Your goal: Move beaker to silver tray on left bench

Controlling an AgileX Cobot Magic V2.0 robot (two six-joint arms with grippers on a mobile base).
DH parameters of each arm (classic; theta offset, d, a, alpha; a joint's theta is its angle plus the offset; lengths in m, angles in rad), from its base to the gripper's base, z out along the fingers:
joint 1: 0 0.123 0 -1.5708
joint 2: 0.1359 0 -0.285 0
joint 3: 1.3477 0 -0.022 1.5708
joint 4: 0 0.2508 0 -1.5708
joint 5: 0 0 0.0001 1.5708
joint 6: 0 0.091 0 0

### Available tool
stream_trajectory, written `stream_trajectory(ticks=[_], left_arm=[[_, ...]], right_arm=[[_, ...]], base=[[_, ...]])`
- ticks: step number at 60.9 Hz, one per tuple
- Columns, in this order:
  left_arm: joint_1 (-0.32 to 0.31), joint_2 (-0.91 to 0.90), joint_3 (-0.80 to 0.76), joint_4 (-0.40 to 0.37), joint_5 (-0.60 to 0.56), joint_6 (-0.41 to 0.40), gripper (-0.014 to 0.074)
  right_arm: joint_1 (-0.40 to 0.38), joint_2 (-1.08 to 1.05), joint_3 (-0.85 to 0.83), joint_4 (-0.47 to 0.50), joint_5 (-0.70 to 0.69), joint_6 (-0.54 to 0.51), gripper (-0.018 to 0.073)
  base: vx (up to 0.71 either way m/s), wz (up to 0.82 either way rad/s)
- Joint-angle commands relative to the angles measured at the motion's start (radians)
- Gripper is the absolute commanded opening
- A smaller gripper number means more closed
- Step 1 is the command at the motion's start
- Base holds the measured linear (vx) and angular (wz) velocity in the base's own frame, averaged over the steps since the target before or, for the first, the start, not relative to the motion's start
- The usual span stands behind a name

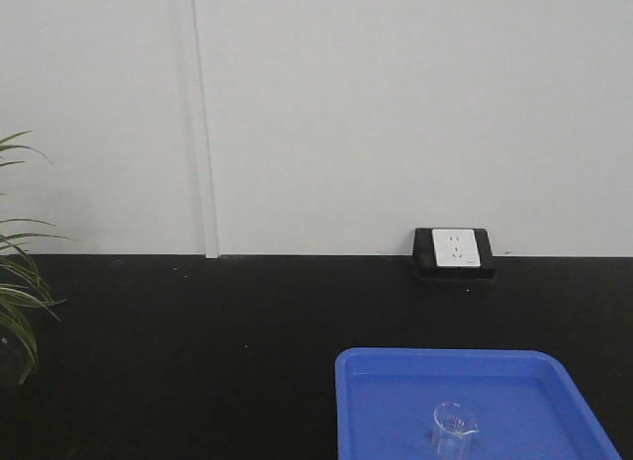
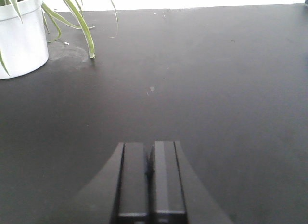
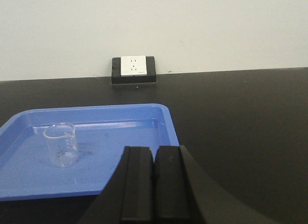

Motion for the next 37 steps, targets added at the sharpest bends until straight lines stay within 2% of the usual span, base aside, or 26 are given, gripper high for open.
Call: stream_trajectory(ticks=[1,37], left_arm=[[-0.003,-0.006,0.020,-0.002,-0.078,0.000,0.0001],[-0.003,-0.006,0.020,-0.002,-0.078,0.000,0.0001]], right_arm=[[-0.005,-0.013,0.005,-0.003,-0.084,-0.008,-0.0011],[-0.005,-0.013,0.005,-0.003,-0.084,-0.008,-0.0011]], base=[[0.00,0.00],[0.00,0.00]])
